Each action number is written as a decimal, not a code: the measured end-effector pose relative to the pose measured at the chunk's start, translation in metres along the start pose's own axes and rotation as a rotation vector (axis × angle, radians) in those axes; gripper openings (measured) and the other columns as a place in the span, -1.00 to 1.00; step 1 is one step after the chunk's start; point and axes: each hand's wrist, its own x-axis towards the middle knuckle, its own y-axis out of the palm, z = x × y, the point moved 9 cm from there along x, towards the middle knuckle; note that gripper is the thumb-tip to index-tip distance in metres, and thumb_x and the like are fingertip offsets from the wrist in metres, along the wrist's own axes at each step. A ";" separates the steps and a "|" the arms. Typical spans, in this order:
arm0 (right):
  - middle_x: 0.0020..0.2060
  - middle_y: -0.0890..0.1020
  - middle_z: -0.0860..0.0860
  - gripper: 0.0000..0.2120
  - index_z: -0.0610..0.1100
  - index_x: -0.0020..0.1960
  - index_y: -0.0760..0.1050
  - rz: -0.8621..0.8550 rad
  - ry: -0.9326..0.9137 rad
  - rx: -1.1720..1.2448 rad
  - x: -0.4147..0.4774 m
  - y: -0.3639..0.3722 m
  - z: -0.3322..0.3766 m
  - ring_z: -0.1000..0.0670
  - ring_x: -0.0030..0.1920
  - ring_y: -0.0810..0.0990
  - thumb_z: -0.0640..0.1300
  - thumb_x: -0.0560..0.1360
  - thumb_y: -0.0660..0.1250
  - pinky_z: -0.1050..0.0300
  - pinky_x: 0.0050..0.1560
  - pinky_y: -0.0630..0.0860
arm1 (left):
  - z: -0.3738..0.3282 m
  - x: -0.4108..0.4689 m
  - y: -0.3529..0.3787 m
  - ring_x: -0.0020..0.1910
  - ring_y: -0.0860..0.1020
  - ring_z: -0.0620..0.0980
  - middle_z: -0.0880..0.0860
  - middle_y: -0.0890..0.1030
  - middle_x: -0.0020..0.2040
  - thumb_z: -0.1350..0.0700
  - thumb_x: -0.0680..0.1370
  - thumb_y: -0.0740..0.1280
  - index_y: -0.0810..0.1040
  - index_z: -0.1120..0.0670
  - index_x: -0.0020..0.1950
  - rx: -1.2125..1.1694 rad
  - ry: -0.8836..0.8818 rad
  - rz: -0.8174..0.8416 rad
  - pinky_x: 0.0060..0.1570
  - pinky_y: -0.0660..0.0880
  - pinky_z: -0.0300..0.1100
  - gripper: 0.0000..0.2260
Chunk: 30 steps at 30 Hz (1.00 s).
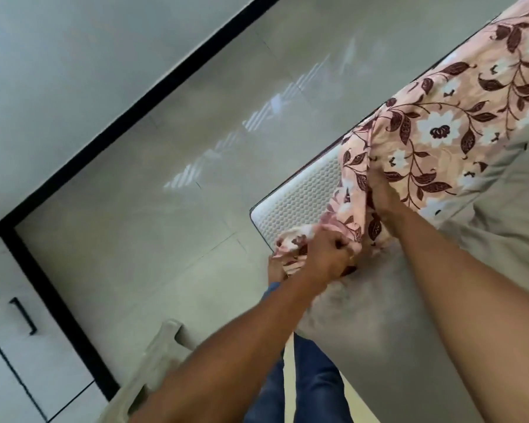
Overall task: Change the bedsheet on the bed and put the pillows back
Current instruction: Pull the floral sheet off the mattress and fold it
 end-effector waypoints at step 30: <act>0.20 0.61 -0.21 -0.53 -0.20 0.26 0.51 -0.502 -0.331 -0.399 -0.074 -0.119 0.067 -0.20 0.20 0.56 0.12 0.69 0.02 0.03 0.05 0.38 | -0.168 0.071 0.058 -0.36 0.44 -0.01 0.17 0.51 -0.38 0.08 0.39 0.33 0.35 0.06 -0.41 0.401 0.397 -0.023 -0.32 0.22 -0.13 -0.77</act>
